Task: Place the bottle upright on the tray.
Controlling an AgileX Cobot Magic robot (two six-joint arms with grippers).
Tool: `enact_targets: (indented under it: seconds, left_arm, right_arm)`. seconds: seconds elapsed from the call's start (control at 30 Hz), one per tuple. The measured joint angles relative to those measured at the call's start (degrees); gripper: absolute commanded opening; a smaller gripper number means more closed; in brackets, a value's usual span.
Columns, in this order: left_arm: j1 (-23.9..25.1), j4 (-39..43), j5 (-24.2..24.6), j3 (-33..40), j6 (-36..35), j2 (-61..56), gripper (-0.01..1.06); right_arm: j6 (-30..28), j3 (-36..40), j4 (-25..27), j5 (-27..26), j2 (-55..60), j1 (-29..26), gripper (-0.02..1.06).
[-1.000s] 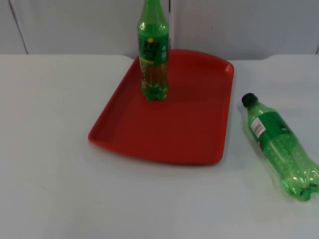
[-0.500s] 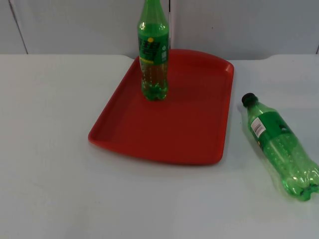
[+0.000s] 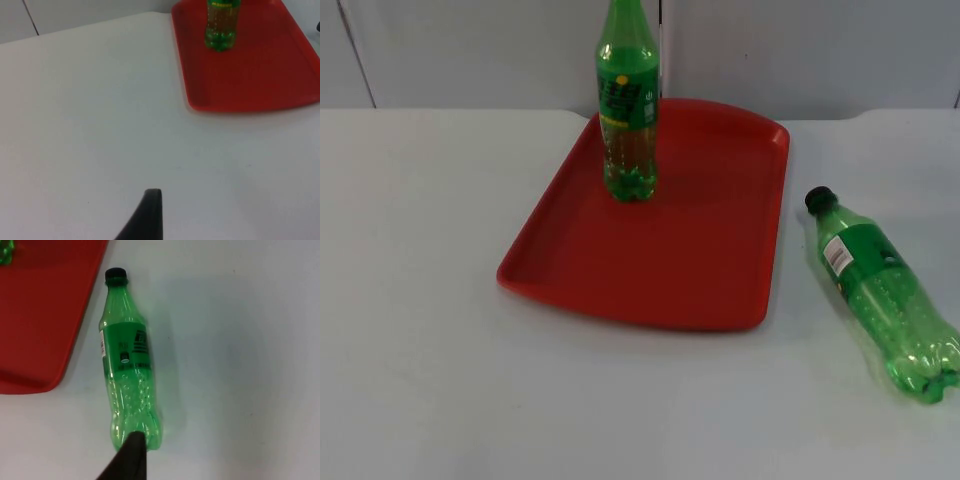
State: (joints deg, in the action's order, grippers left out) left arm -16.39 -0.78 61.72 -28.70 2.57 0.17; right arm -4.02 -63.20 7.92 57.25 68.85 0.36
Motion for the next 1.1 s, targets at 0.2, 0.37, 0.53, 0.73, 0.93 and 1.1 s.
enact_targets:
  seconds: [0.2, 0.37, 0.53, 0.73, 0.93, 1.1]
  left_arm:
    - [0.0, 0.13, 0.0, 0.0, 0.0, 0.0, 0.93]
    - [0.0, 0.13, 0.0, 0.0, 0.0, 0.0, 0.93]
    - [0.0, 0.13, 0.0, 0.0, 0.0, 0.0, 0.93]
    - [0.0, 0.13, 0.0, 0.0, 0.0, 0.0, 0.93]
    - [0.0, 0.13, 0.0, 0.0, 0.0, 0.0, 0.93]
    - [0.0, 0.13, 0.0, 0.0, 0.0, 0.0, 0.93]
  right_arm:
    - [0.0, -0.71, -0.65, -0.52, 6.04, 4.03, 1.05]
    - [4.02, -0.71, -3.49, -1.17, 10.2, 10.12, 1.05]
    - [9.83, -0.71, -7.92, -1.53, 14.06, 16.61, 1.05]
    - [19.62, -1.1, -13.88, -4.6, 19.56, 22.45, 1.05]
    - [24.85, -5.66, -17.05, -5.04, 26.56, 24.57, 1.05]
    - [26.35, -13.5, -17.97, -4.46, 34.69, 24.66, 1.05]
